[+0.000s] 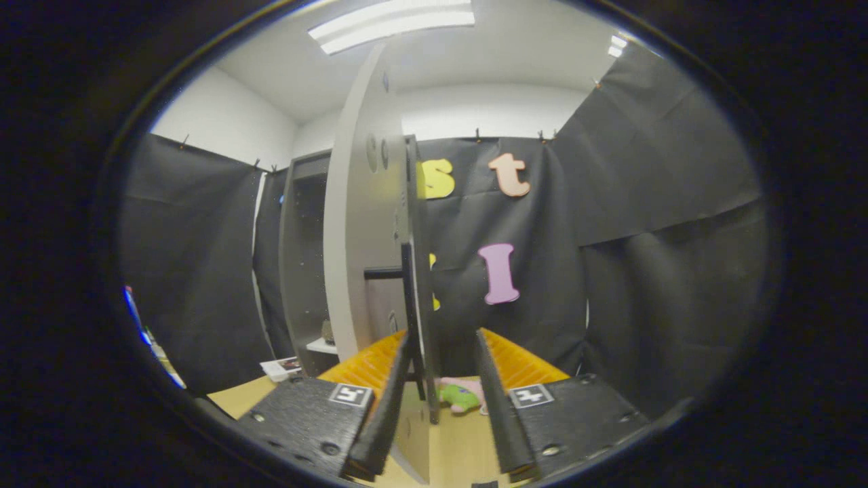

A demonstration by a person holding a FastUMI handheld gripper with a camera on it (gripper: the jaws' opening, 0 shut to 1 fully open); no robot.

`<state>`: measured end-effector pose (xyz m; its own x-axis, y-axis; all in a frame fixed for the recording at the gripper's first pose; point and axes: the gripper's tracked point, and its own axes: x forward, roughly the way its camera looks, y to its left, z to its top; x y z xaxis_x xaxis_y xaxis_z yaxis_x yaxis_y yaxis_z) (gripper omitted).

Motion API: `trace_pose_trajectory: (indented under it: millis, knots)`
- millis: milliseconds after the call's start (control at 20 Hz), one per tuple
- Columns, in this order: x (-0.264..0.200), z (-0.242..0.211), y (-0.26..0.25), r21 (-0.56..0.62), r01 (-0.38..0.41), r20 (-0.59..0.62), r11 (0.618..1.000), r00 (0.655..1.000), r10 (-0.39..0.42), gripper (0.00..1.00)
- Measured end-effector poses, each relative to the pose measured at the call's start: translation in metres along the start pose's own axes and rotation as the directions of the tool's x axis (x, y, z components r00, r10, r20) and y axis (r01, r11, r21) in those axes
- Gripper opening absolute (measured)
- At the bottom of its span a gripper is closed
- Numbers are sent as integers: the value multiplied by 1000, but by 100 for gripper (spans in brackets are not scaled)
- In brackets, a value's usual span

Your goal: Open the shoe cabinet door, grab the shoes and put them into the shoe cabinet, then close the shoe cabinet door.

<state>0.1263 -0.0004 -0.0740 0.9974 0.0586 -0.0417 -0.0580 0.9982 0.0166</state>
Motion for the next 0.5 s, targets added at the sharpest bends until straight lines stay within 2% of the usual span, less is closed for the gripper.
trace_pose_trajectory:
  millis: [100,300,500]
  knots:
    - [-3,6,-8,33,71,36,997,997,-72,97]
    - [-17,-6,-7,121,156,-31,980,988,-153,100]
    - [-42,-17,15,172,119,-41,978,993,-113,100]
